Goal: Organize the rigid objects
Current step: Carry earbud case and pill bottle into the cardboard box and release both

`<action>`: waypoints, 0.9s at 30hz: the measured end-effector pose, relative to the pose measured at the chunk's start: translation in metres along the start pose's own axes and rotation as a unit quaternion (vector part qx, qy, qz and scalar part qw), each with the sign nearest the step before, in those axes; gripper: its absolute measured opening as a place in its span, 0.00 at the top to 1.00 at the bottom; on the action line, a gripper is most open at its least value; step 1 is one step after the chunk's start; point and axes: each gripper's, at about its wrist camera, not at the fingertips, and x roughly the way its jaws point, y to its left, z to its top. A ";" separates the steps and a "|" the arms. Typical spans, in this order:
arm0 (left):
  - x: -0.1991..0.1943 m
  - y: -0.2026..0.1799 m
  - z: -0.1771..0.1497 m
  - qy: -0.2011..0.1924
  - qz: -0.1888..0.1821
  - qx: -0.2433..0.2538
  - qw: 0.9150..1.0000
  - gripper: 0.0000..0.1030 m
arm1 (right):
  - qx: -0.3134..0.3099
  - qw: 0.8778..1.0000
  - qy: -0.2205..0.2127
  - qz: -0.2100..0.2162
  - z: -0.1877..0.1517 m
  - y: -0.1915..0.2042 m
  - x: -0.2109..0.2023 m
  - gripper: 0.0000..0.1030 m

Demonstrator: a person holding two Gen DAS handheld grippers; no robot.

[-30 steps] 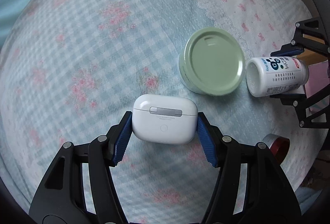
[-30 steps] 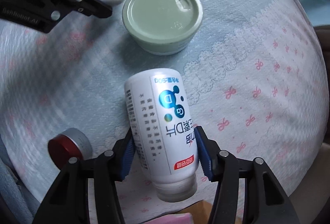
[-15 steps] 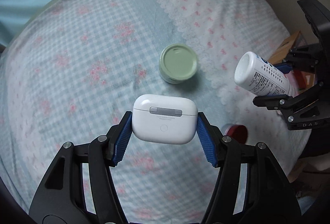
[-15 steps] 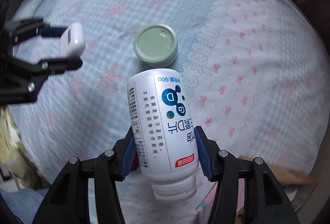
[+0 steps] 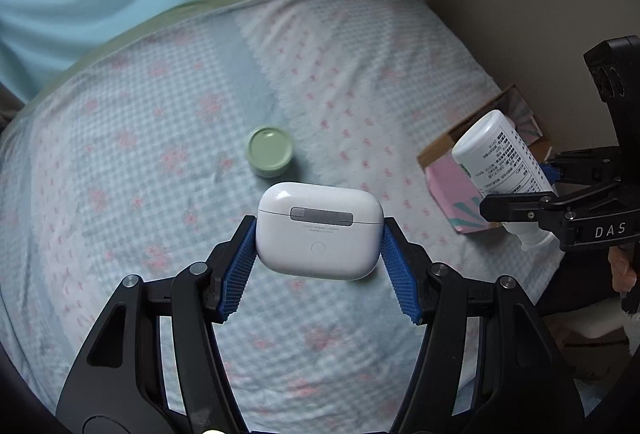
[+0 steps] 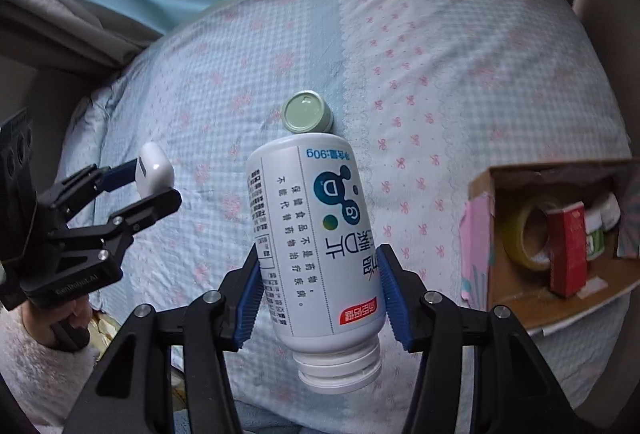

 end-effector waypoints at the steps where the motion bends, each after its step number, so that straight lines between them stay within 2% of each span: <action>1: -0.004 -0.009 -0.001 -0.002 0.001 0.003 1.000 0.44 | 0.003 1.000 -0.005 0.001 -0.003 -0.005 -0.005 0.51; 8: -0.012 -0.085 0.006 -0.020 0.010 -0.001 1.000 0.44 | 0.008 1.000 -0.029 -0.001 -0.021 -0.072 -0.055 0.51; 11: -0.007 -0.119 0.012 -0.022 0.005 -0.030 0.999 0.44 | 0.016 0.999 -0.029 -0.004 -0.025 -0.113 -0.076 0.51; 16: 0.019 -0.181 0.020 -0.016 -0.003 -0.062 0.998 0.44 | 0.023 0.999 -0.024 -0.036 -0.023 -0.186 -0.101 0.51; 20: 0.045 -0.220 0.023 -0.002 -0.007 -0.081 0.997 0.44 | 0.036 0.998 -0.001 -0.050 -0.017 -0.243 -0.101 0.51; 27: 0.104 -0.265 0.029 0.041 0.001 -0.092 0.995 0.44 | 0.041 0.996 0.045 -0.062 -0.001 -0.310 -0.073 0.51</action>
